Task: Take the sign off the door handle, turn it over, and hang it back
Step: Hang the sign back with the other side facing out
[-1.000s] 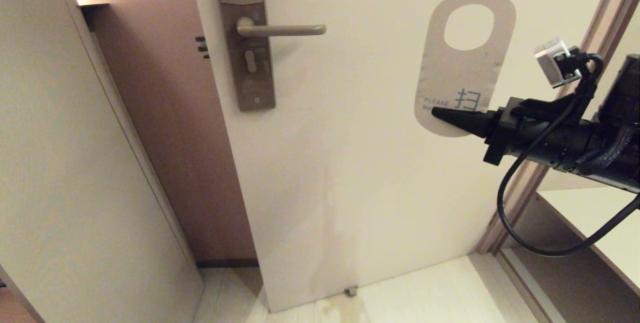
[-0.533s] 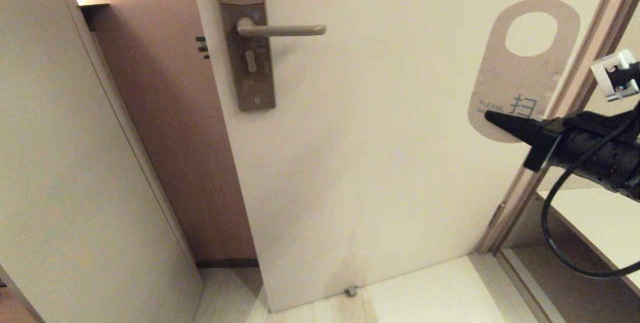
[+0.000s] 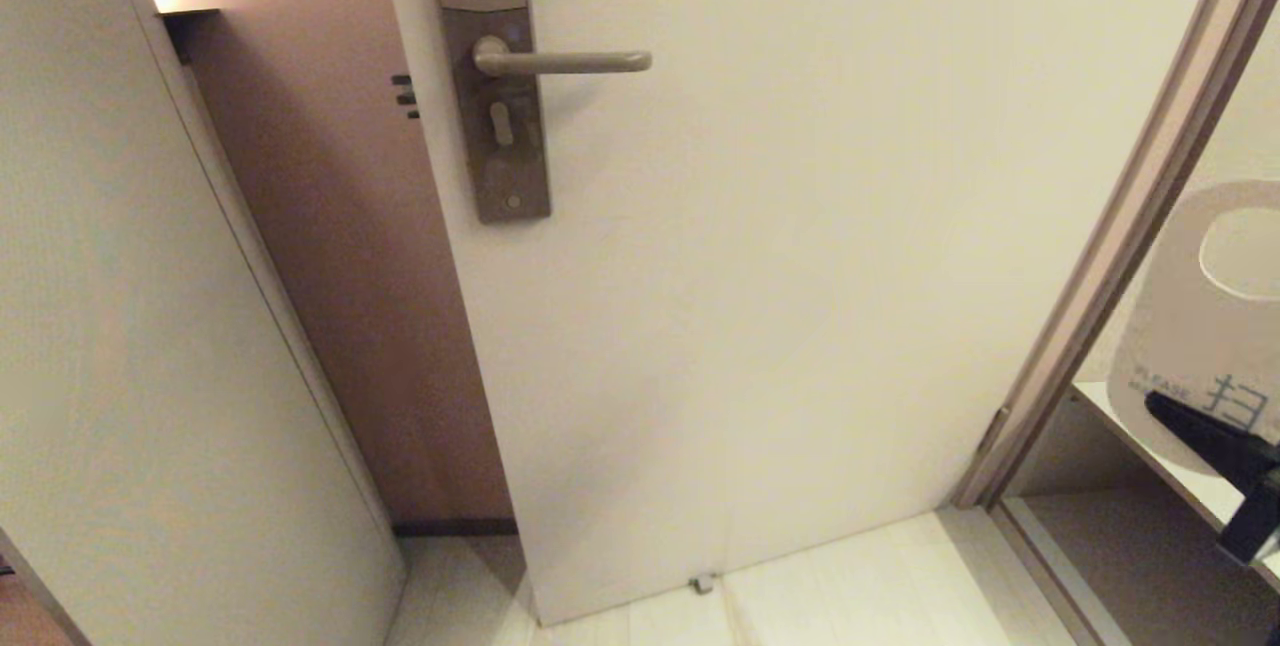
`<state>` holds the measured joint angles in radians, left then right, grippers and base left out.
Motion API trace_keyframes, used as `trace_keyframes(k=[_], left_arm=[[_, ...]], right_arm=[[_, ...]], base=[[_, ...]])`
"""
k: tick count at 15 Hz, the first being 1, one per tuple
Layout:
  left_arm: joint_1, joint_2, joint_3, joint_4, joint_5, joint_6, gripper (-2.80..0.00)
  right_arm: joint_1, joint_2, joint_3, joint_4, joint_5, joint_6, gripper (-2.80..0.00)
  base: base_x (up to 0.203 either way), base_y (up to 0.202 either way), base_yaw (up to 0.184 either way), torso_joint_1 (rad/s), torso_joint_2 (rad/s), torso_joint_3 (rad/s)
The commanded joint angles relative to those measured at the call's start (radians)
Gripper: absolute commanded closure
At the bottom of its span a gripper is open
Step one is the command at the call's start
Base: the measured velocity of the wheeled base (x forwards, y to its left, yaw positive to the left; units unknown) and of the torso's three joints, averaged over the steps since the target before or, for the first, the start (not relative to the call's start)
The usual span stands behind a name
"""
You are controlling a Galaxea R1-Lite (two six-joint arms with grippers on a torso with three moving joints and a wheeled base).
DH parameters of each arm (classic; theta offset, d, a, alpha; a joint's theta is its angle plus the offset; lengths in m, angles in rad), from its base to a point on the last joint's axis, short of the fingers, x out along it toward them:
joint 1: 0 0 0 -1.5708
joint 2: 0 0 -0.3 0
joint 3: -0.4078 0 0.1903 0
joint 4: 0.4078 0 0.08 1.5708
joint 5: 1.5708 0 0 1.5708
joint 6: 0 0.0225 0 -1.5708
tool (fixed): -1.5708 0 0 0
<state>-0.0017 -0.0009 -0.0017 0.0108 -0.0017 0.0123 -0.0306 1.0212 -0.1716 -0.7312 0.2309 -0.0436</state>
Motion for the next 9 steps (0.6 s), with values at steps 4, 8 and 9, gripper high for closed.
trace_keyframes(k=[4,8,9], left_arm=[[0.000,0.001,0.000,0.000,0.000,0.000,0.00],[0.000,0.001,0.000,0.000,0.000,0.000,0.00],[0.000,0.001,0.000,0.000,0.000,0.000,0.00]], right_arm=[[-0.027,-0.302,0.163,0.156,-0.018,0.003,0.00],[-0.032,-0.516,0.171,0.452,-0.071,0.004,0.00],[-0.032,-0.563,0.171,0.505,-0.097,0.004,0.00]], base=[[0.000,0.000,0.000,0.000,0.00,0.000],[0.000,0.000,0.000,0.000,0.00,0.000],[0.000,0.000,0.000,0.000,0.00,0.000]])
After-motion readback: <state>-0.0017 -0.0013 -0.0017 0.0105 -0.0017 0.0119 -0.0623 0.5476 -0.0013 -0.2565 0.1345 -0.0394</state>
